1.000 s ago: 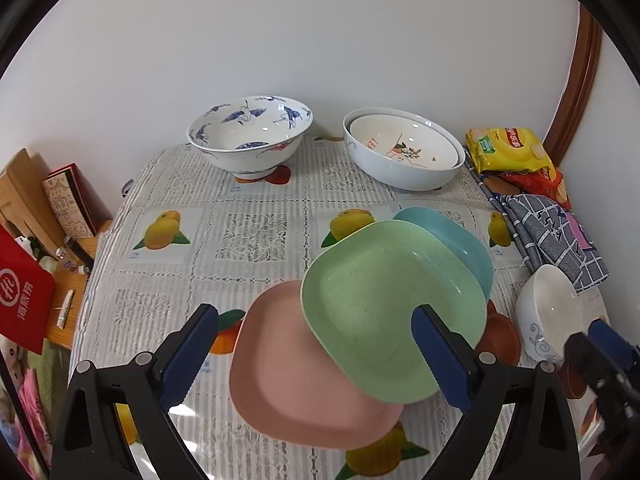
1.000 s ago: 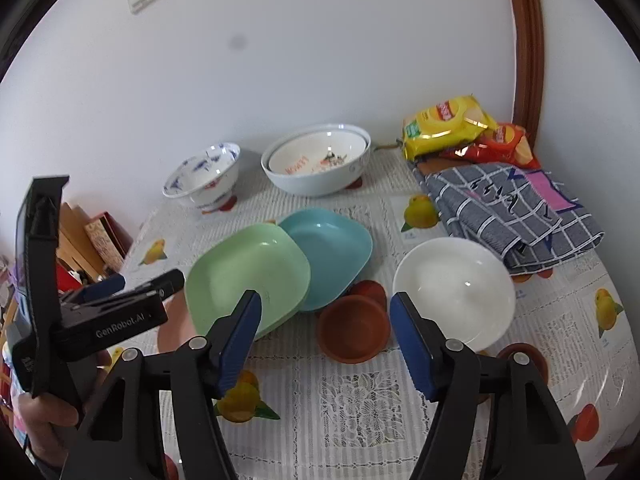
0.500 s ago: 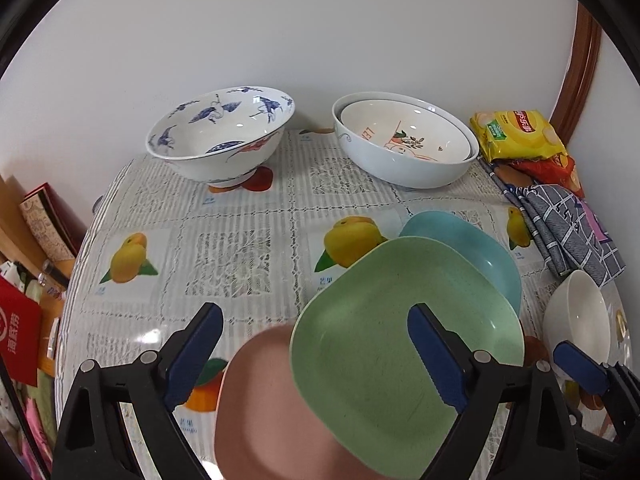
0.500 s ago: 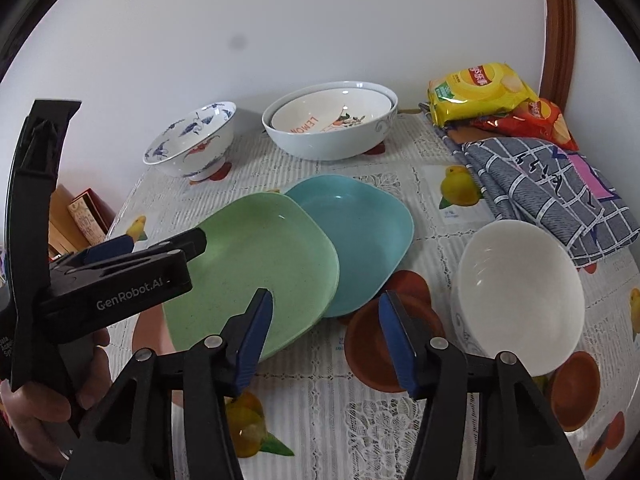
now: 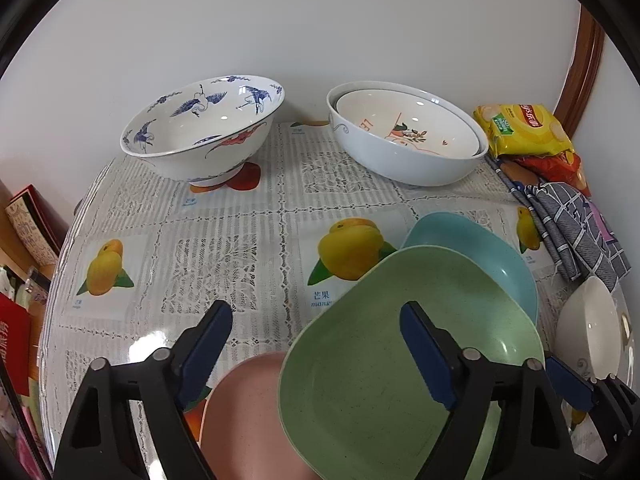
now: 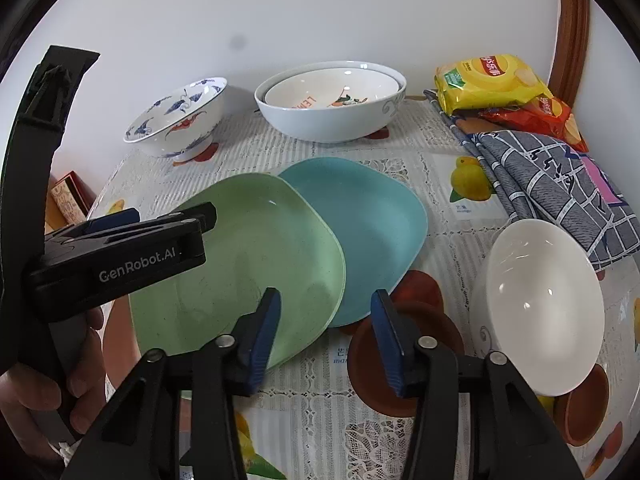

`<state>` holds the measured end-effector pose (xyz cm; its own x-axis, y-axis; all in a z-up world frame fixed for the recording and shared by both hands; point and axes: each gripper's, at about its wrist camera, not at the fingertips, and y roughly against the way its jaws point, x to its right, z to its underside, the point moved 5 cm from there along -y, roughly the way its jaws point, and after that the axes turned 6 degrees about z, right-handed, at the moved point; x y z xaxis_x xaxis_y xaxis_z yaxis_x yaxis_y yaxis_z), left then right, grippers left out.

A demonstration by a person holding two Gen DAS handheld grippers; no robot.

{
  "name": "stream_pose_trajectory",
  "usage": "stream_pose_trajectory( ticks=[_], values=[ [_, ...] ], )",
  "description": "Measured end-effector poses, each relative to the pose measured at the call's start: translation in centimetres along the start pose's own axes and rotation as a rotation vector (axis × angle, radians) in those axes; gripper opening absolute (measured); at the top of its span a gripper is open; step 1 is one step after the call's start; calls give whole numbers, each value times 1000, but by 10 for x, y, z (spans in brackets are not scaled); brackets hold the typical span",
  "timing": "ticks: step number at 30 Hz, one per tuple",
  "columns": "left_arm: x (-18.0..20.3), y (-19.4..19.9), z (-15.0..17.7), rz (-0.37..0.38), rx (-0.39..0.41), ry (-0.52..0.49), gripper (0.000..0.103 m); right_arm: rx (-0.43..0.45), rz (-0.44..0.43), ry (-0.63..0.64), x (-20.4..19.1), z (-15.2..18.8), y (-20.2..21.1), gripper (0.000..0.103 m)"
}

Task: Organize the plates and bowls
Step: 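Close both grippers on the rim of the green plate, then lift the green plate off the pink plate with both grippers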

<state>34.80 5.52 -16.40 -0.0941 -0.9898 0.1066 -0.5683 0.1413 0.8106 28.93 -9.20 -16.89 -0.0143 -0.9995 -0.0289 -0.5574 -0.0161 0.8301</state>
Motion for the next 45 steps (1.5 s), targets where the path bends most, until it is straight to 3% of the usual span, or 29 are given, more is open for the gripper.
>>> stream_pose_trajectory(
  ticks=[8,12,16,45],
  values=[
    [-3,-7,5,23,-24,32,56,-18,-10,-3,-2,2,-8,27],
    [-3,-6,8,39,-37,46,34,-15,-14,-25,0,0,-9,19],
    [-1,-1,12,42,-36,35,27,-9,-2,-47,3,-2,-9,16],
    [27,105,35,64,51,30,21,109,-35,-175,35,13,88,9]
  ],
)
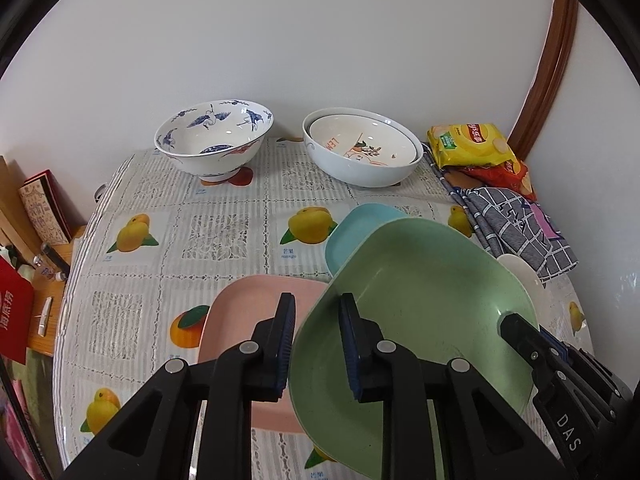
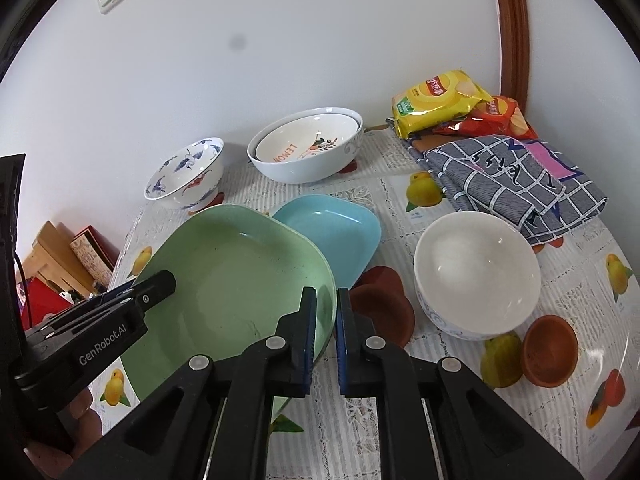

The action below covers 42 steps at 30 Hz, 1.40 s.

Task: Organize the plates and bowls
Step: 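Lift the green plate off the pink plate with both grippers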

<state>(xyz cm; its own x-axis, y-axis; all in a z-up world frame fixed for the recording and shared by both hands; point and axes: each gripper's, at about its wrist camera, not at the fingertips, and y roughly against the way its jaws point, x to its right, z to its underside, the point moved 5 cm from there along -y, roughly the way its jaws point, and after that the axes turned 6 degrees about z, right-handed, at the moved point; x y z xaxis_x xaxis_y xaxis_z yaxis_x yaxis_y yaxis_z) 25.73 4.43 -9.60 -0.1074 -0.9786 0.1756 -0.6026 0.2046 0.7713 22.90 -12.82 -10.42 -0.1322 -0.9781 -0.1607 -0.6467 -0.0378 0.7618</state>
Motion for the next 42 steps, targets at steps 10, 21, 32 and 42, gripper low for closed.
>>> stream_pose_trajectory(
  ticks=[10,21,32,42],
  values=[
    [-7,17,11,-6,6,12,21,16,-11,5,-7,6,15,9],
    [-27,18,19,-16,-4,44,21,9,-17,22,-24,13,13,9],
    [-62,8,28,-56,-31,108,21,-18,-45,74,-53,18,-7,9],
    [-102,-6,44,-110,-79,186,21,-89,-101,131,-84,34,-41,9]
  ],
)
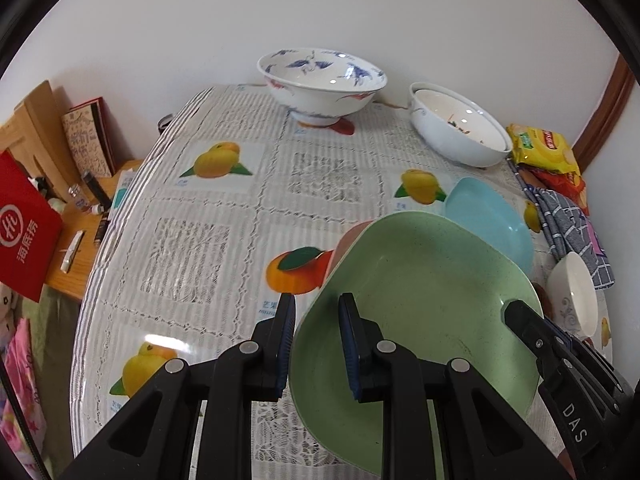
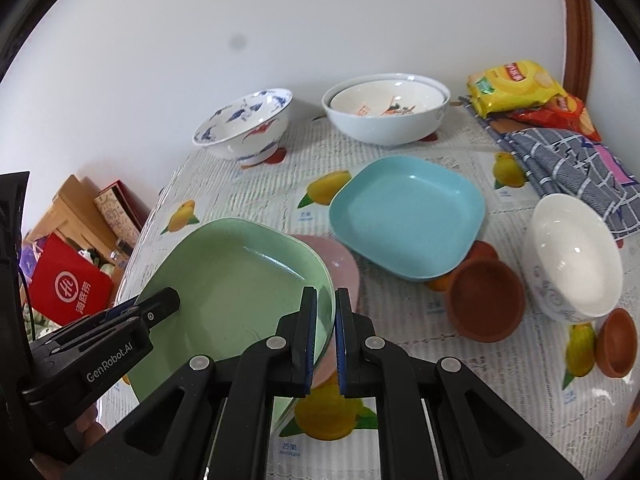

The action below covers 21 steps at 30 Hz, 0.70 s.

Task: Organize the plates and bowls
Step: 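Lift the green plate off the pink plate with both grippers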

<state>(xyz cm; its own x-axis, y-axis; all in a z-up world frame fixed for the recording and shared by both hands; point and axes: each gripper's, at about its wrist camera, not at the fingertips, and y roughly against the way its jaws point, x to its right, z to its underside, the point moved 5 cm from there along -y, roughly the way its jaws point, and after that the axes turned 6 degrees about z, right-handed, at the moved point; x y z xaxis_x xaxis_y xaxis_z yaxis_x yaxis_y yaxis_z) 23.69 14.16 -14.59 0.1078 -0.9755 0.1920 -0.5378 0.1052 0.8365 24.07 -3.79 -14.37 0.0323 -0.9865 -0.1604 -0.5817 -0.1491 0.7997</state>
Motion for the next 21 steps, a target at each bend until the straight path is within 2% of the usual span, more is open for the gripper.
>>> stream_pose_trajectory(
  ticks=[21],
  values=[
    [4,-35,-4,13,-34,13,21,-14,13,34,6,-17,-45,8]
  ],
)
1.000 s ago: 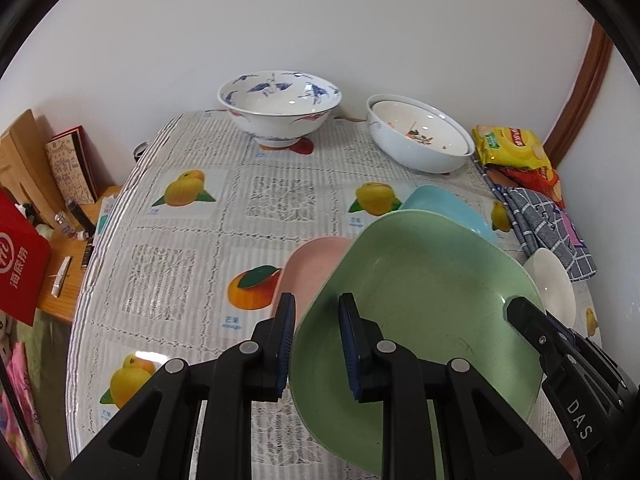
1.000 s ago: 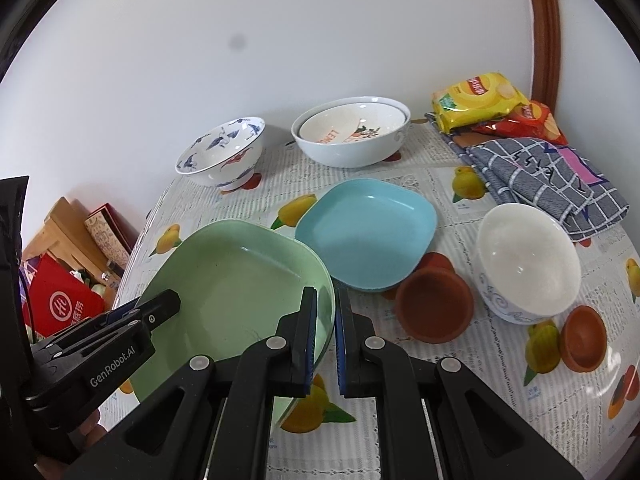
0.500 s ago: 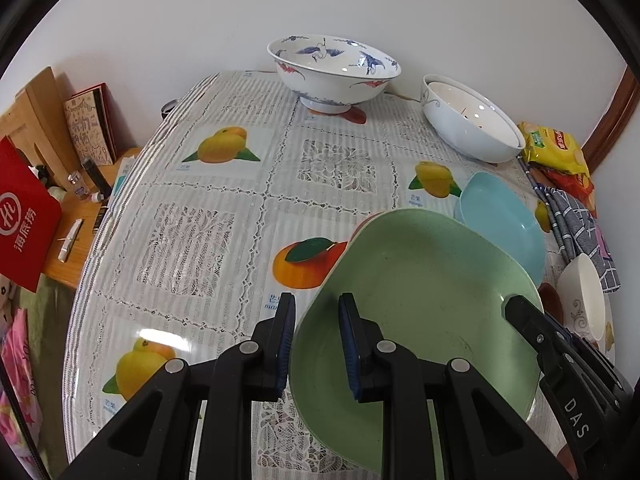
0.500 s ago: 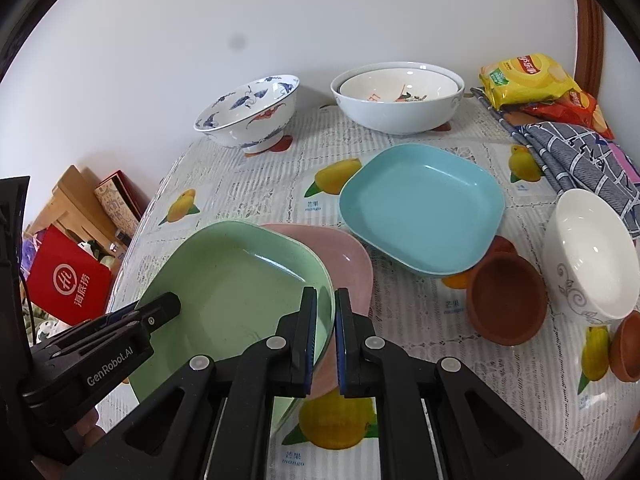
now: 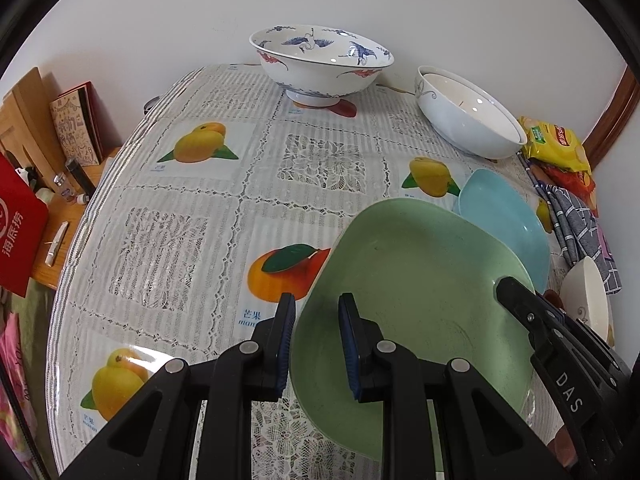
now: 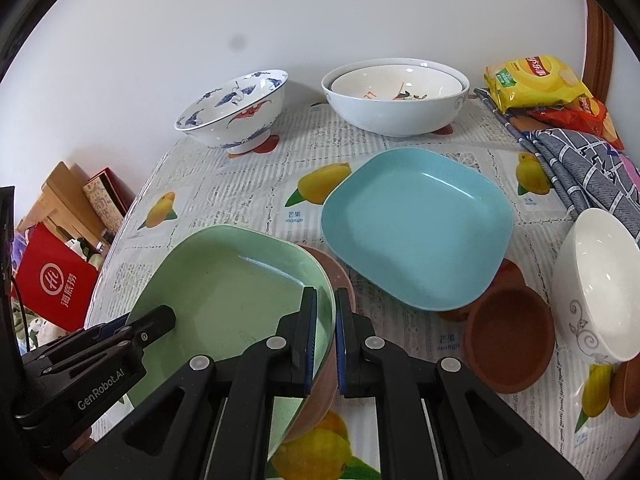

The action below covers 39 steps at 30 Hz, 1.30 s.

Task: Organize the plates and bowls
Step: 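Lift the green plate off the pink plate with both grippers, then lower the green plate onto the tablecloth and open both grippers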

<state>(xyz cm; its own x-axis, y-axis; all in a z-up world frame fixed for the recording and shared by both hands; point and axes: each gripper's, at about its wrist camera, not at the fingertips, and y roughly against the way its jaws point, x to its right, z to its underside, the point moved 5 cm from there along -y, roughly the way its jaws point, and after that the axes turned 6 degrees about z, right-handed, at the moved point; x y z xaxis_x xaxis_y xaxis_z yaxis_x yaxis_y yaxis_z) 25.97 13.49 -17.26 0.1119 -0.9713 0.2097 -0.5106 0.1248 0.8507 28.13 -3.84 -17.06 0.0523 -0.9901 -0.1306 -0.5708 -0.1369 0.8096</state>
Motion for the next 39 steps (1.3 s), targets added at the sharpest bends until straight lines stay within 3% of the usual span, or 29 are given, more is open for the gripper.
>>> stream_pose_trajectory(
  ticks=[22,27,31,39],
  values=[
    [4,-17,5,7,-45,-13,21,7,5,27,4,-5,-21,9],
    [6,-13,4,-2,-45,-39,23,19,3,52,1,-4,-20,18],
    [10,-3,2,6,-20,-50,43,20,-11,29,5,-5,-16,20],
    [27,16,1,10,15,-86,43,54,9,12,19,-4,13,42]
  ],
)
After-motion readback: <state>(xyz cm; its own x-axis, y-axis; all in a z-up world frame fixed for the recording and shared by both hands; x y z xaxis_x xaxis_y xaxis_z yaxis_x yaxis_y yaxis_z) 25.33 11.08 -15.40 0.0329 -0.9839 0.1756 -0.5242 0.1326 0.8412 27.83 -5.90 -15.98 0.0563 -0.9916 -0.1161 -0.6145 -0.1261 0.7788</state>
